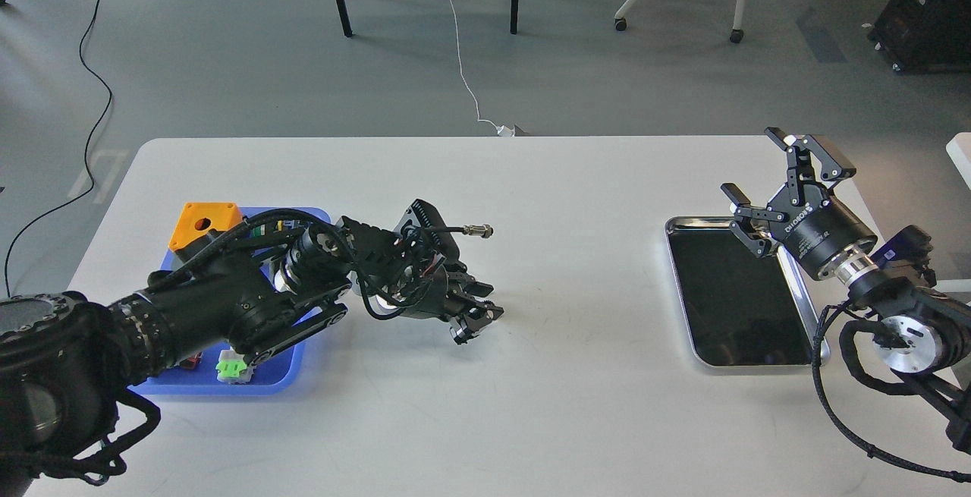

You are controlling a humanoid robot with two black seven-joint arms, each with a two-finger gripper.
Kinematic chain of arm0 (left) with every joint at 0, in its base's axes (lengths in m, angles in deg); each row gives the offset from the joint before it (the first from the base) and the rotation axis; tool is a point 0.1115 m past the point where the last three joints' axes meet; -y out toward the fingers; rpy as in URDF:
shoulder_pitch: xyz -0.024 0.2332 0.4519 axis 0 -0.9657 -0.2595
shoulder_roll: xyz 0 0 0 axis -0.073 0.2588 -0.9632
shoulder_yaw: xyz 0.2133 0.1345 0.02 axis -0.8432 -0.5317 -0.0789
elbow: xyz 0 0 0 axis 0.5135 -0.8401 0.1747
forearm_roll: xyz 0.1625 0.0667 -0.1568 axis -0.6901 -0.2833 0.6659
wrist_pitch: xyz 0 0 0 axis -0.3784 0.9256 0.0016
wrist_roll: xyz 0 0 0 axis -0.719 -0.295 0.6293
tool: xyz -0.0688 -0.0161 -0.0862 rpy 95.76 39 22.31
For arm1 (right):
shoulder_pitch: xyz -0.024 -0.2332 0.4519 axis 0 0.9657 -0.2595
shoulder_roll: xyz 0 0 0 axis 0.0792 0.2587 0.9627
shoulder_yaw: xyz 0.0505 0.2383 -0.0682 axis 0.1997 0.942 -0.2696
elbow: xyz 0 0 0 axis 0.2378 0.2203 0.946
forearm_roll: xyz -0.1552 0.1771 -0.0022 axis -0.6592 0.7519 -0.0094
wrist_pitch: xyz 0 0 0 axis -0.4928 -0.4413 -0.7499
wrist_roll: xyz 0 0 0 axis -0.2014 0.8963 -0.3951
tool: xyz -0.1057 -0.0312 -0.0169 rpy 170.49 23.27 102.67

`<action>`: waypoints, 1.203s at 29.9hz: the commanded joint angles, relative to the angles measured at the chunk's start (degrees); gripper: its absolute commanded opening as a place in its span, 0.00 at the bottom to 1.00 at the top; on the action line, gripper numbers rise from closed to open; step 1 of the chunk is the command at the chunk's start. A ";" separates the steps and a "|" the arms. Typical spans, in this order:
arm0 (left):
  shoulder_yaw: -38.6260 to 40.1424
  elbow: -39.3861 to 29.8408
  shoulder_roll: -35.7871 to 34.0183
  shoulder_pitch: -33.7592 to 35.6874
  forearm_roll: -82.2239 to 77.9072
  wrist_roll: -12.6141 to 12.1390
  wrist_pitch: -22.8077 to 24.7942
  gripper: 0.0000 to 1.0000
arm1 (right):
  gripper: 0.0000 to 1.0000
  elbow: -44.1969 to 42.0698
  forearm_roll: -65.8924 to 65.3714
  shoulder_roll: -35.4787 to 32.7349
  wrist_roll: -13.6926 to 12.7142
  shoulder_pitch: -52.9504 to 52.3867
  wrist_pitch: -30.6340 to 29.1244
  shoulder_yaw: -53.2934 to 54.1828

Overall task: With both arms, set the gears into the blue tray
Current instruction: 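Carry the black part into the blue tray and release it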

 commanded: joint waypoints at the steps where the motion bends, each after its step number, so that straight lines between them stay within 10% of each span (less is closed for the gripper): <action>1: -0.02 -0.01 -0.03 -0.03 -0.03 0.02 -0.16 0.14 | 0.94 0.01 0.00 0.01 0.00 0.00 0.07 -0.01; 9: 0.77 -1.59 -1.69 1.28 -0.03 0.02 -0.25 0.12 | 0.94 0.01 -0.09 0.01 0.00 0.00 0.07 -0.01; 36: 1.13 -17.93 -40.62 -5.03 -0.03 0.02 -4.65 0.16 | 0.95 -0.17 -0.18 1.50 0.00 0.00 -0.01 -0.18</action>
